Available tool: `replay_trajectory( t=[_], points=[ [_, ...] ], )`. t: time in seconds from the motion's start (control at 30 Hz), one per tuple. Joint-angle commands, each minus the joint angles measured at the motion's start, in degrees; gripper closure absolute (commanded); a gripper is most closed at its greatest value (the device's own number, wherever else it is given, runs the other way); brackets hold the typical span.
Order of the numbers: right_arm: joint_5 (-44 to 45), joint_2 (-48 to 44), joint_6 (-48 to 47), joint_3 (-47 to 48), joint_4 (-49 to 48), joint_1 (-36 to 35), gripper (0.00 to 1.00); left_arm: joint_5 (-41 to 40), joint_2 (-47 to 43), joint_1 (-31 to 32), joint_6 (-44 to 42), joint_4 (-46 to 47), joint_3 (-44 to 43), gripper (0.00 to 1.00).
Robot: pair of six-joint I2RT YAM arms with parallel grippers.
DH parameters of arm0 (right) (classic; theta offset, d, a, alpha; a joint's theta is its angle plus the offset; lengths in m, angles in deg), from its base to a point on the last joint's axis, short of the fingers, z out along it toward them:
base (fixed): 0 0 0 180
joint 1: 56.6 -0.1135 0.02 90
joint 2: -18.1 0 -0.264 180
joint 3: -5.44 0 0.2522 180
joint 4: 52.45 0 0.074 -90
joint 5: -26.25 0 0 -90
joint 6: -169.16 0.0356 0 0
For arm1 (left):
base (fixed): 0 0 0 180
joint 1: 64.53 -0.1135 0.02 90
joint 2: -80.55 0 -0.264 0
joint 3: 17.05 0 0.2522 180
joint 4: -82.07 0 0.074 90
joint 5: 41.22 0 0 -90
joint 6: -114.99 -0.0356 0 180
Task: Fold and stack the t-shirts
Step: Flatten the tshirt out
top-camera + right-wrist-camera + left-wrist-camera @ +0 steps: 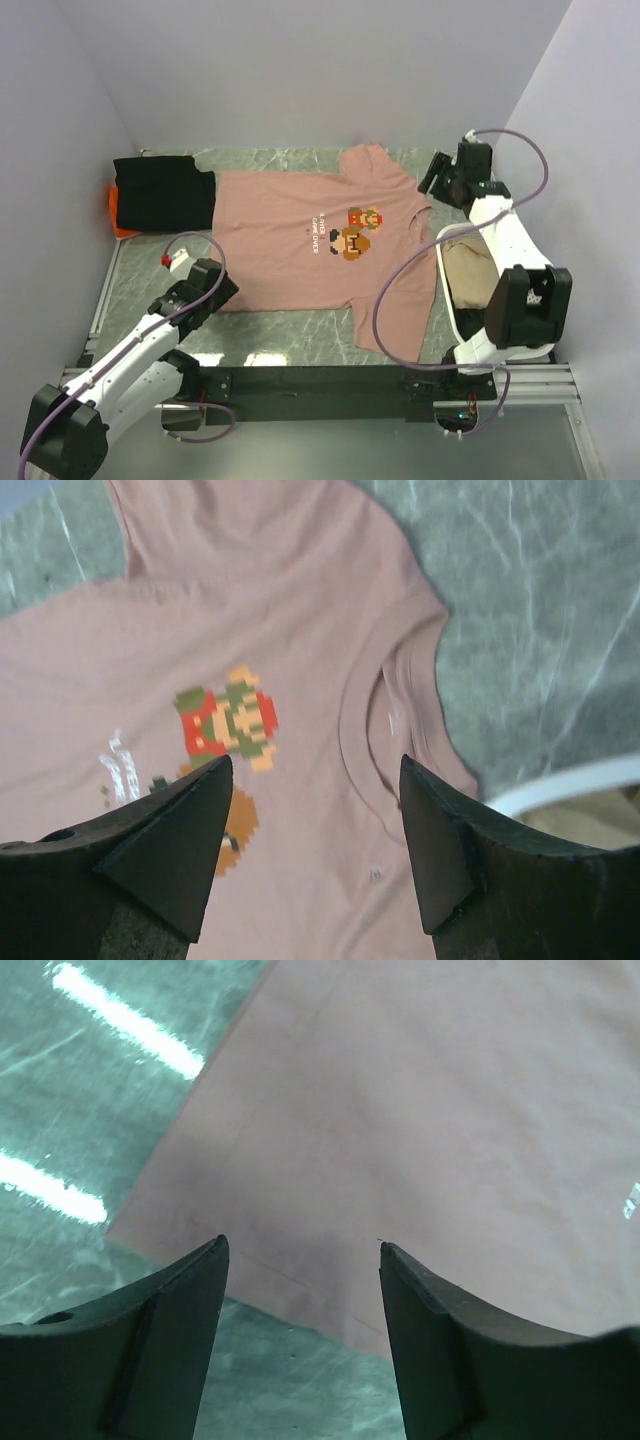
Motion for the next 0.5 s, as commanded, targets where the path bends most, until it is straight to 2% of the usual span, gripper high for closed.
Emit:
replay_trajectory(
  t=[0.0,0.23,0.47],
  points=[
    [-0.86,-4.84,0.89,-6.91,-4.98,-0.25,0.26,-2.30,-1.42,-0.30,5.90,-2.73,0.09,0.34],
    [-0.25,-11.26,0.10,-15.97,-7.00,-0.25,0.26,-6.26,-6.35,-0.30,16.71,-13.09,1.49,0.41],
    [-1.04,-14.16,-0.69,-17.73,-6.83,-0.25,0.26,-8.98,-6.79,-0.39,22.87,-16.62,0.35,0.48]
  ],
)
